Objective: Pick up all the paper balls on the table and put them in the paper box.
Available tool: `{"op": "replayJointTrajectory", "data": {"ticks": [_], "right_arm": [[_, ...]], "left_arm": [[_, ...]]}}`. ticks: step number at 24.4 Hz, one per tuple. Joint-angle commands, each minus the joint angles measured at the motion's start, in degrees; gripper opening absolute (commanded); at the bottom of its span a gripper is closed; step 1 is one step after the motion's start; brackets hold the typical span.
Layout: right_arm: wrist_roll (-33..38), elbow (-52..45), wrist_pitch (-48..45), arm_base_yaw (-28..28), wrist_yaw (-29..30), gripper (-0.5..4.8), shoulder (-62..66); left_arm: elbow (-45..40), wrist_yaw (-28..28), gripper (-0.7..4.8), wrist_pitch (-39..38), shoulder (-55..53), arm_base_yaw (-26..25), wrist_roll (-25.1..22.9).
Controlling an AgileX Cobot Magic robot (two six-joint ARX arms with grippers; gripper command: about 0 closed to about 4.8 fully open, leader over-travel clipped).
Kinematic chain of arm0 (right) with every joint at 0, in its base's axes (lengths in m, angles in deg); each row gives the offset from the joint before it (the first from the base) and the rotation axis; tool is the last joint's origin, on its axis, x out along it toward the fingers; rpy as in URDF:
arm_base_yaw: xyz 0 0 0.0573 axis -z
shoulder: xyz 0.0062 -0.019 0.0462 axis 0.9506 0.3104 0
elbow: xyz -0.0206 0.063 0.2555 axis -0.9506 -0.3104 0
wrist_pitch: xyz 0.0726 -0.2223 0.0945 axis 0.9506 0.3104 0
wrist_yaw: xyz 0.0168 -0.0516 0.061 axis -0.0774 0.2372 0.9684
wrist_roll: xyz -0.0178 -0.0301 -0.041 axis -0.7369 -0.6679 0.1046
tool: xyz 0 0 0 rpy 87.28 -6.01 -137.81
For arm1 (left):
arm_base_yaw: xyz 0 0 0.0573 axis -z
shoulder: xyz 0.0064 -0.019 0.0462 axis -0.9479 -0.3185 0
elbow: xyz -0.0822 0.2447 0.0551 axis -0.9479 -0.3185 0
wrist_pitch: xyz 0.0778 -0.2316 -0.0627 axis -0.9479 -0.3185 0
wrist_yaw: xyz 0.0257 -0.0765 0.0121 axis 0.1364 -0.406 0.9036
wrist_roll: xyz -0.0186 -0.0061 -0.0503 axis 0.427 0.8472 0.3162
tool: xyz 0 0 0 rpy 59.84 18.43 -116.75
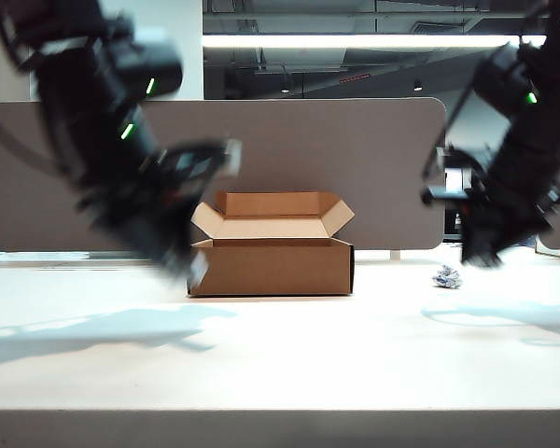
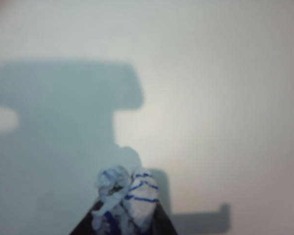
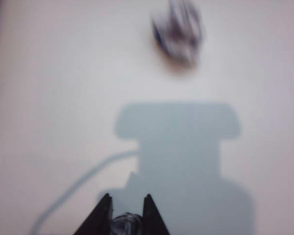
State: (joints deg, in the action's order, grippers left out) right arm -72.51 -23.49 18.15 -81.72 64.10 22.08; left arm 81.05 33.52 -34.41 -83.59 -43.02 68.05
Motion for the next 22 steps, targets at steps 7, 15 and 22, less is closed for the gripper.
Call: {"op": "replayJointTrajectory", "data": {"ticks": [7, 15, 22], "right_arm": [[1.6, 16.4, 0.5, -3.1, 14.5, 0.84, 0.2], [1.4, 33.0, -0.2, -8.6, 17.9, 0.85, 12.3], [1.4, 35.1, -1.8, -8.7, 20.4, 2.05, 19.5]], "left_arm": [[19.0, 3.4, 1.20, 7.9, -3.8, -1.4, 4.2], [34.8, 1.9, 1.43, 7.5, -17.4, -6.0, 6.8], [34.8, -2.9, 2.46, 9.4, -18.7, -7.0, 6.8]]}}
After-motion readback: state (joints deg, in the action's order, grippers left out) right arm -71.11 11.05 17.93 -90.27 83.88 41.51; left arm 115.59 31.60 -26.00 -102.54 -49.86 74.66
